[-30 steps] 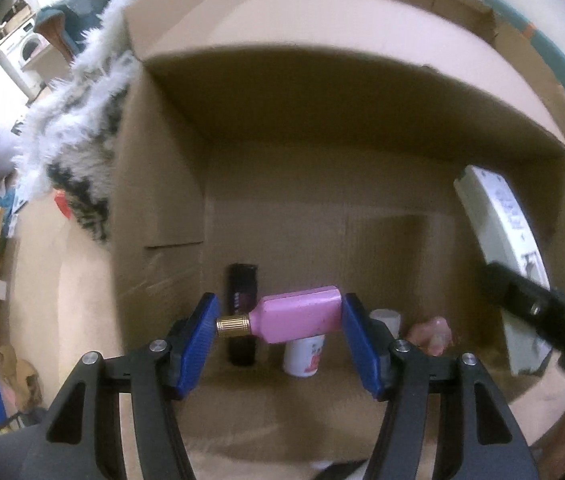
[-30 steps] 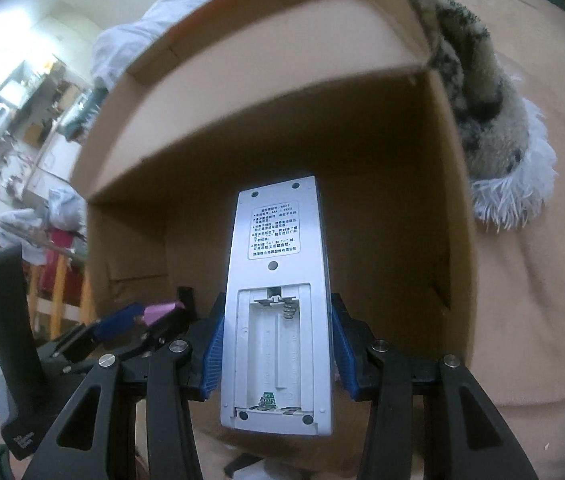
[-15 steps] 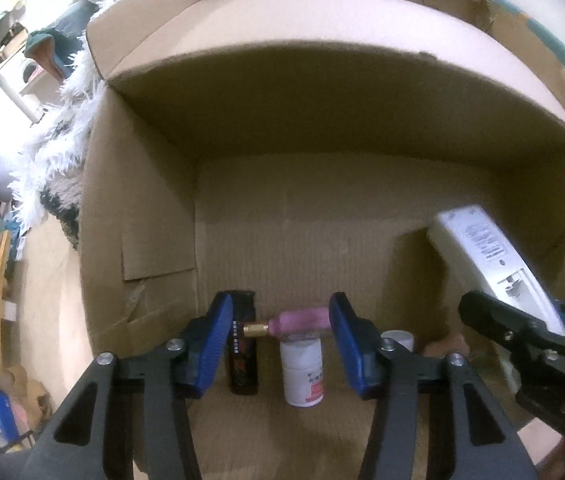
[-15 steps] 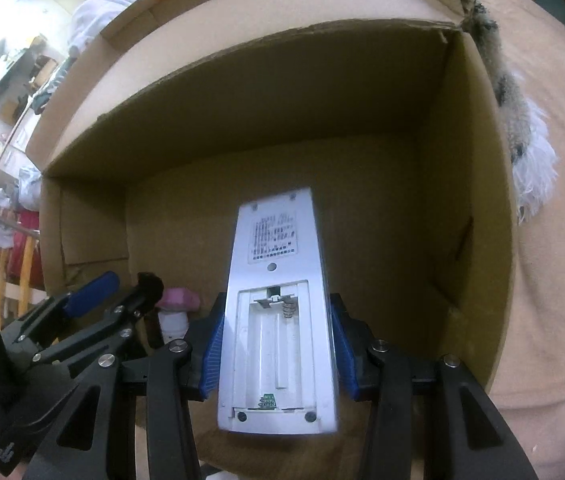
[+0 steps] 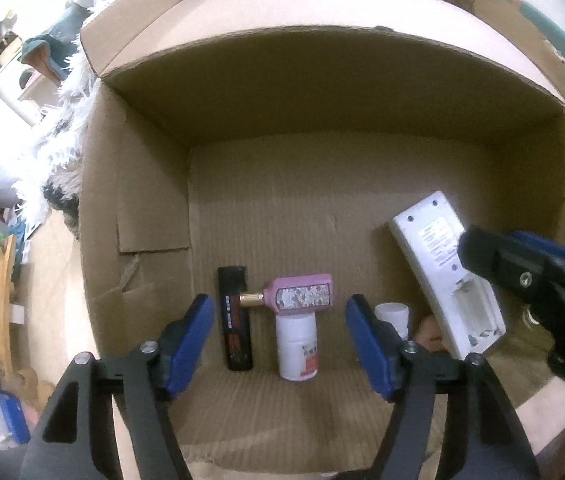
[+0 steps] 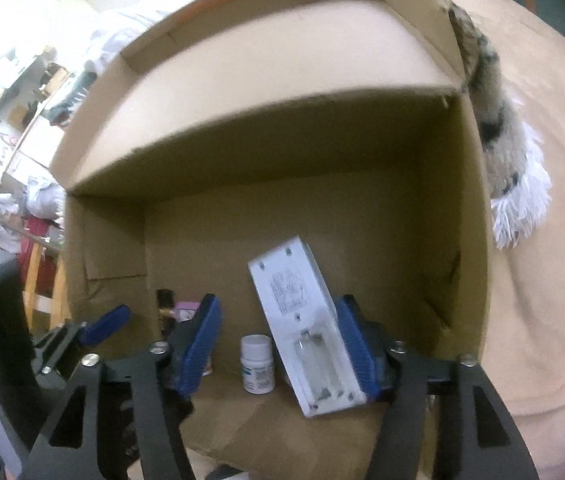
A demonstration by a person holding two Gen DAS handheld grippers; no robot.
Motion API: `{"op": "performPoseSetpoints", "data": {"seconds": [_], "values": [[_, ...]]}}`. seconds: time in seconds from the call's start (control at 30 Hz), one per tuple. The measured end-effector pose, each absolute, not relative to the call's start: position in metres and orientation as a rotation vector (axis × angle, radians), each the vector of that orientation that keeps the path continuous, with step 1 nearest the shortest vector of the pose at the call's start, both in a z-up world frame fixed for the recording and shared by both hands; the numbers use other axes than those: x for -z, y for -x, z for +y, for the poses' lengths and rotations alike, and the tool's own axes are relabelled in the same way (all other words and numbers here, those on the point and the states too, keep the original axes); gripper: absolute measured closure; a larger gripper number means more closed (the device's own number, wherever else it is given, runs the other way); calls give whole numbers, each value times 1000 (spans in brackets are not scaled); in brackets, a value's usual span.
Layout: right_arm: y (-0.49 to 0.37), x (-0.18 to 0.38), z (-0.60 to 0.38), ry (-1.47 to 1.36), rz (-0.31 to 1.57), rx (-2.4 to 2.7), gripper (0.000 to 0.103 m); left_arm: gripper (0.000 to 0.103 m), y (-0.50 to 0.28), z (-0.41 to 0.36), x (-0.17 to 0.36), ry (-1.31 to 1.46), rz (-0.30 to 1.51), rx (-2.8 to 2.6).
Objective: Organize rigid objects
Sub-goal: 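Carry both items into the box and open both grippers to release them, then withdraw both grippers from the box toward the earbud case and hair claw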
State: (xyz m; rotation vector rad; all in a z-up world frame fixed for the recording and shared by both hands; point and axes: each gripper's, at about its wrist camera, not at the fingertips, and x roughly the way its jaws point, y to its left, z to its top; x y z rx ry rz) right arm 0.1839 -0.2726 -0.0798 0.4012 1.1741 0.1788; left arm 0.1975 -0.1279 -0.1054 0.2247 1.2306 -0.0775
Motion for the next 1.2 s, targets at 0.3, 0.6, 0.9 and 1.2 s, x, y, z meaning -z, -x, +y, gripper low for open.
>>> {"op": "performPoseSetpoints", "data": {"seconds": [0.3,0.6,0.9,1.2], "values": [[-178,60,-275,-434,1109,-233,7,35,-196,-112,92,-203,1223,55],[-167,52,-280,-442,1094,-247,7,35,-178,-94,72,-172,1197,24],[-145,39,-287,-449,1071,-234,7,35,-151,-76,49,-105,1180,43],[-119,27,-287,-434,1088,-227,7,35,-128,-65,29,-93,1155,40]]}}
